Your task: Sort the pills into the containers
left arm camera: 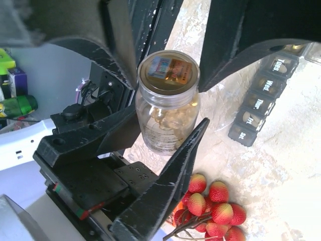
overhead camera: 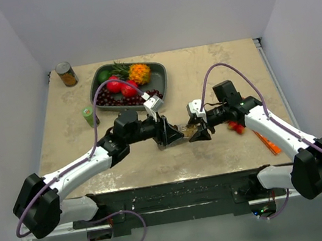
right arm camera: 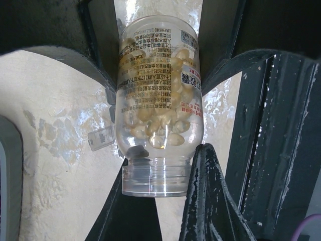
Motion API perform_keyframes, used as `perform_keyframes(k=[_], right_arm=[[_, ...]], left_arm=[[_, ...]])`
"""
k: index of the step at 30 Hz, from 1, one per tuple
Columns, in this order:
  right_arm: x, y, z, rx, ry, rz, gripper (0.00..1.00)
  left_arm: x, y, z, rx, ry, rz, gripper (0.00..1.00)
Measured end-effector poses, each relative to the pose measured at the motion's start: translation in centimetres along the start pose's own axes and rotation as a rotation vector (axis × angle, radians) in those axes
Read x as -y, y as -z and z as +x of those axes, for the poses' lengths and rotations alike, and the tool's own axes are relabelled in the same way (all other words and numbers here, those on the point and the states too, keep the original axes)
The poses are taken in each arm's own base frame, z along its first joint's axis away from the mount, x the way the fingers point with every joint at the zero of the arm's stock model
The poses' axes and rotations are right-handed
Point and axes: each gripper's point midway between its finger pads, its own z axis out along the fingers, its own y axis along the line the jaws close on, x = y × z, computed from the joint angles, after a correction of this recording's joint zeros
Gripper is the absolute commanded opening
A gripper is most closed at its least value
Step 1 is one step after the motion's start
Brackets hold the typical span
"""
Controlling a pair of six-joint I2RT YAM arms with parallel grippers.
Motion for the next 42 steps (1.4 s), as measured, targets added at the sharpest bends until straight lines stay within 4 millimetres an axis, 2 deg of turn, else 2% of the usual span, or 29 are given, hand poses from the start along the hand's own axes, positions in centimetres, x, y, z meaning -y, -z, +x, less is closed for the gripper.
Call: perform_keyframes(k=[1, 3, 4, 6, 9, 10, 11, 12, 14, 15, 18, 20, 25, 28, 31, 34, 37, 42], right_arm=[[0.0, 0.0, 0.0, 0.001, 0.000, -0.001, 0.00], [0.0, 0.0, 0.0, 0.000, -0.004, 0.000, 0.00], [0.0, 0.0, 0.0, 0.000, -0.006, 0.001, 0.00], [0.0, 0.0, 0.0, 0.000, -0.008, 0.001, 0.00], [0.0, 0.0, 0.0, -0.001, -0.009, 0.001, 0.00], [0.0, 0.0, 0.0, 0.000, -0.009, 0.001, 0.04], [0.0, 0.0, 0.0, 0.000, -0.009, 0.001, 0.11], [0.0, 0.0, 0.0, 0.000, -0.009, 0.001, 0.28], [0.0, 0.0, 0.0, 0.000, -0.008, 0.001, 0.50], [0.0, 0.0, 0.0, -0.001, -0.008, 0.001, 0.68], [0.0, 0.0, 0.0, 0.002, -0.006, 0.000, 0.99], [0.0, 0.0, 0.0, 0.002, -0.007, 0.002, 0.99], [0.4, 0.0, -0.2, 0.004, 0.009, 0.012, 0.99], [0.6, 0.2, -0.2, 0.005, 0.007, 0.021, 0.99], [0.9, 0.4, -0.1, 0.002, 0.003, 0.035, 0.99], [1.1, 0.5, 0.0, 0.003, -0.001, 0.043, 0.99], [1.3, 0.6, 0.0, 0.003, -0.002, 0.050, 0.99], [1.4, 0.6, 0.0, -0.002, 0.000, 0.058, 0.99]], left_arm=[[-0.1, 0.0, 0.0, 0.000, 0.003, -0.005, 0.41], [-0.2, 0.0, 0.0, 0.000, 0.004, -0.009, 0.32], [-0.2, 0.0, 0.0, 0.001, 0.004, -0.010, 0.19], [-0.2, 0.0, 0.0, 0.000, 0.007, -0.010, 0.03], [-0.2, 0.0, 0.0, 0.000, 0.006, -0.010, 0.00], [-0.2, 0.0, 0.0, 0.000, 0.006, -0.010, 0.00], [-0.2, 0.0, 0.0, 0.000, 0.006, -0.010, 0.00], [-0.2, 0.0, 0.0, 0.000, 0.005, -0.010, 0.00], [-0.2, 0.0, 0.1, -0.002, 0.006, -0.012, 0.00], [-0.3, 0.1, 0.1, -0.002, 0.007, -0.013, 0.00], [-0.5, 0.5, -0.1, -0.002, 0.014, -0.023, 0.00], [-0.9, 1.0, -0.1, 0.000, 0.025, -0.042, 0.00], [-3.5, 3.3, -0.3, 0.017, 0.085, -0.157, 0.00], [-6.3, 5.5, -0.4, 0.033, 0.133, -0.296, 0.00], [-10.5, 9.0, -0.5, 0.063, 0.191, -0.512, 0.00], [-15.2, 13.9, 0.0, 0.083, 0.249, -0.803, 0.00], [-17.9, 18.0, 0.0, 0.078, 0.265, -1.028, 0.00], [-21.7, 23.6, -0.6, 0.081, 0.278, -1.279, 0.00]])
